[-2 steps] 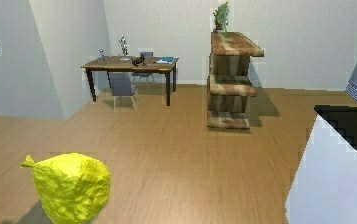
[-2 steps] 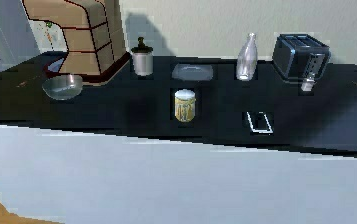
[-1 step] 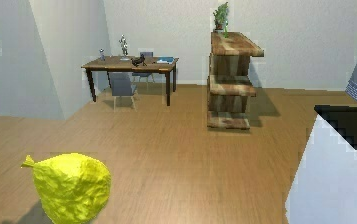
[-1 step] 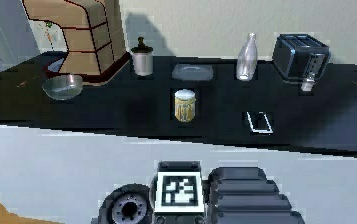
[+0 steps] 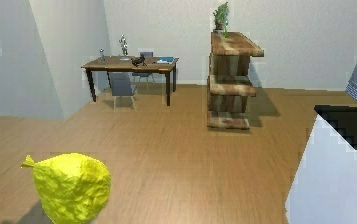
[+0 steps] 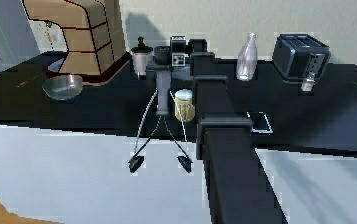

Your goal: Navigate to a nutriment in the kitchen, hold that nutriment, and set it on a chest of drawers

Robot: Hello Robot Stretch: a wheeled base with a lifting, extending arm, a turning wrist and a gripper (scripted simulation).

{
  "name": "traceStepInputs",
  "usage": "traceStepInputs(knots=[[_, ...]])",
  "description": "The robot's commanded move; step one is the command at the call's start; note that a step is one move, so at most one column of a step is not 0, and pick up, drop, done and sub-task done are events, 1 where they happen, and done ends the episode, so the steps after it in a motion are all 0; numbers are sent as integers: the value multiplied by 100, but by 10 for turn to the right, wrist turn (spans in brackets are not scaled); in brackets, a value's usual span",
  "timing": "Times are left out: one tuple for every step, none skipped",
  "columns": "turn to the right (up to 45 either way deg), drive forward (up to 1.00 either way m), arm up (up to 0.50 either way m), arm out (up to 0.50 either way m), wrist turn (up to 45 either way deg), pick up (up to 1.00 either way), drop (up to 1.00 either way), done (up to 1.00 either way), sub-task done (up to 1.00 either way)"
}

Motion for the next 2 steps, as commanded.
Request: traceStepInputs(knots=[[0, 0, 0, 0, 450, 0, 0, 0, 0], [0, 0, 0, 0, 450, 0, 0, 0, 0]])
